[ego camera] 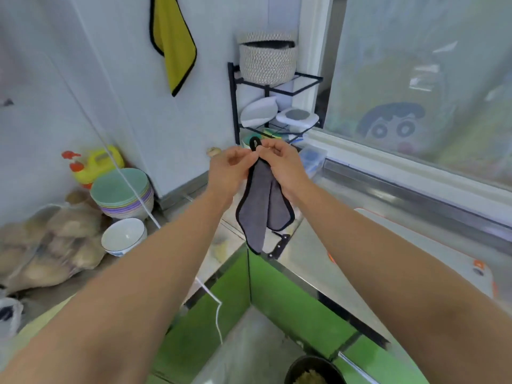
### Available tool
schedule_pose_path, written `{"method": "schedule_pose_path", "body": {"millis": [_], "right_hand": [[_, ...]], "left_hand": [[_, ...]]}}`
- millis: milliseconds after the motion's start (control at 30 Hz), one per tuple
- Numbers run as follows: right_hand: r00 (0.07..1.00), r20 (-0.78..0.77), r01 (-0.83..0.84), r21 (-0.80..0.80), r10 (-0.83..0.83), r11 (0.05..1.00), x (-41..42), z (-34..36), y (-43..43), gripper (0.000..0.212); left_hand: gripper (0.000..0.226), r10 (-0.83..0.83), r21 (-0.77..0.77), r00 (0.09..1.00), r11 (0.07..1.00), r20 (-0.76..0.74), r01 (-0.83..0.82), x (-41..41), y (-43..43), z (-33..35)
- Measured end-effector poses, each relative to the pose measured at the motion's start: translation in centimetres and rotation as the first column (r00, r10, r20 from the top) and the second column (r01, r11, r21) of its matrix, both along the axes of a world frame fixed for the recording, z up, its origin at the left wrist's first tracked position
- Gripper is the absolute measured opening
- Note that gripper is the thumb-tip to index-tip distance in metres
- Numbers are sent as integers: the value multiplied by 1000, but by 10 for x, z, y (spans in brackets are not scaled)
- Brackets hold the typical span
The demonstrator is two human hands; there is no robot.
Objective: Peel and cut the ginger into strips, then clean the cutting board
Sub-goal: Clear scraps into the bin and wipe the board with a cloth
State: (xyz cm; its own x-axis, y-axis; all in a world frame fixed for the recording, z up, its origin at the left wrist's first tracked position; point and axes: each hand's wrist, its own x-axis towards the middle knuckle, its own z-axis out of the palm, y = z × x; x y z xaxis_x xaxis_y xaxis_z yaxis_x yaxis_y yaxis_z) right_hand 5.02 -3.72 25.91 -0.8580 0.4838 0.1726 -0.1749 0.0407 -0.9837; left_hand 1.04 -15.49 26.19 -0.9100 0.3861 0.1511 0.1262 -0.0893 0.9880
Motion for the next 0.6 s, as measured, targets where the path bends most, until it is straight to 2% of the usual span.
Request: {"method": "schedule_pose_path", "body": {"millis": [100,200,367,500,600], "right_hand": [[999,-47,3,-1,-3,1000,-43,29,-7,6],[995,-93,-37,-23,35,999,-81,58,-12,4],[979,-169,-127,-58,115,990,-149,108,-12,11],[958,-231,-187,-63,168,980,-202,152,-8,15],[934,-274,-250,-41,230,967,-237,184,-1,18]], "left_hand": [[18,42,9,998,999,-47,-42,-42,-5,27],[5,68,47,995,997,-72,-64,-79,-7,53],[8,177,79,972,983,-155,-166,-139,-7,105],[22,245,139,950,965,-194,-221,-178,-3,153],[19,319,170,919,943,-230,-285,-209,1,186]]}}
